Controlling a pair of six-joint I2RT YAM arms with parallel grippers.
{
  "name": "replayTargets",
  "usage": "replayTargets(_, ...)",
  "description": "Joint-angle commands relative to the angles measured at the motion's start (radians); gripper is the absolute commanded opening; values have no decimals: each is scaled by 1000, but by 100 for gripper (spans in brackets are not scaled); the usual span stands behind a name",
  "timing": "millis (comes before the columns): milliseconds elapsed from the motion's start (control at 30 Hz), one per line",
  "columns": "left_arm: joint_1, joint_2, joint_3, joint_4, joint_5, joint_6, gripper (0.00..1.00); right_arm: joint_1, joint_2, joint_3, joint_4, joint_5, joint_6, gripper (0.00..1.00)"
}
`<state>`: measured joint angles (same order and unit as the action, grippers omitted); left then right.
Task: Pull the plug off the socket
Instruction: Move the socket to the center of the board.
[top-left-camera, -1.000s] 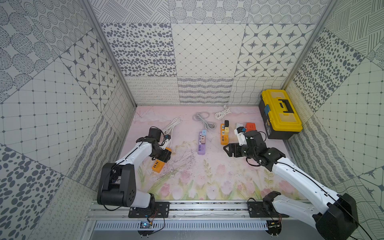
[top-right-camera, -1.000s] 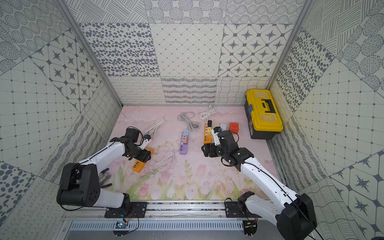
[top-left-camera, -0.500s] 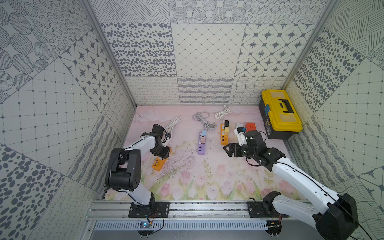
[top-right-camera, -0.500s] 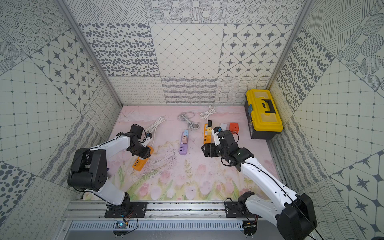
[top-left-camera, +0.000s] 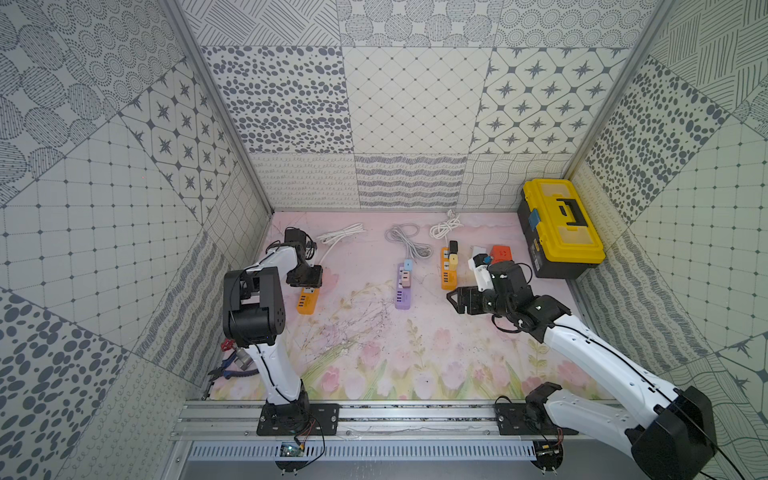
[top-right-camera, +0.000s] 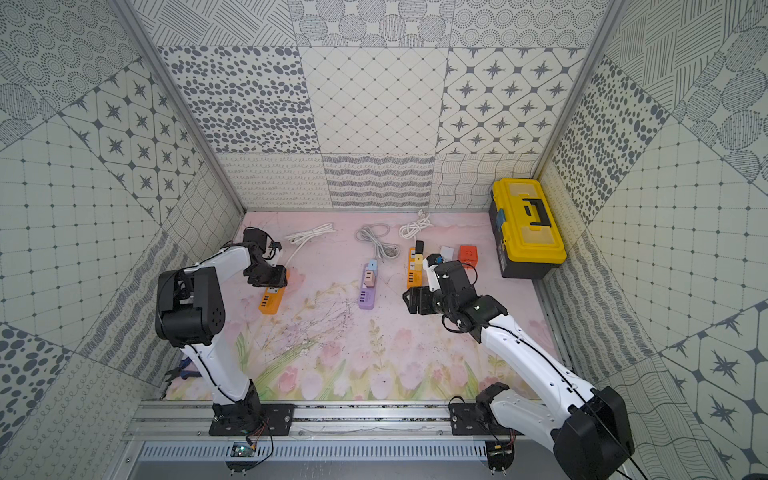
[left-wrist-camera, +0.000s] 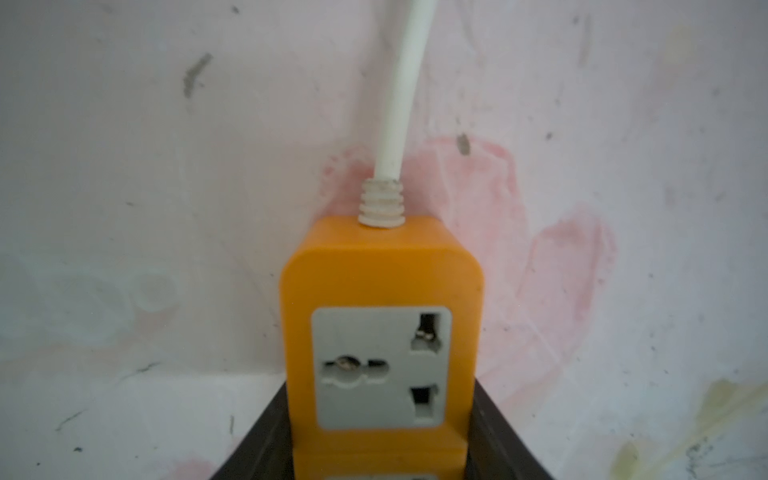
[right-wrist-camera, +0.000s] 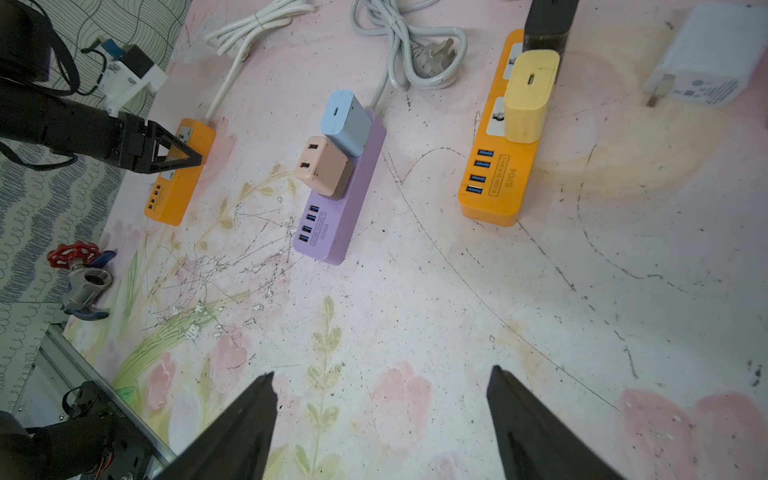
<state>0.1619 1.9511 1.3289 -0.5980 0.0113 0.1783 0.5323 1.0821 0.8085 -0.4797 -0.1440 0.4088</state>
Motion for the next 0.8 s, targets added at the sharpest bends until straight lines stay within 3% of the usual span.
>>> replayTargets(0,28,77,28,12,-124,-71,24,40,32,5,19,37,19,84)
replayTargets(167,28,41,2,8,-112,-66,38,126,118,42,25,102,37,83)
replayTargets(400,28,-143,-52,-29,-14,-47,58,237,269,119,70,176,63,83)
replayTargets(567,28,-296,-84,-85,78,-28,68,290,393,197,91,229,78,83)
replayTargets(767,28,-494,-140,-194,172,-6,70,316,535,284,153,244,104,82)
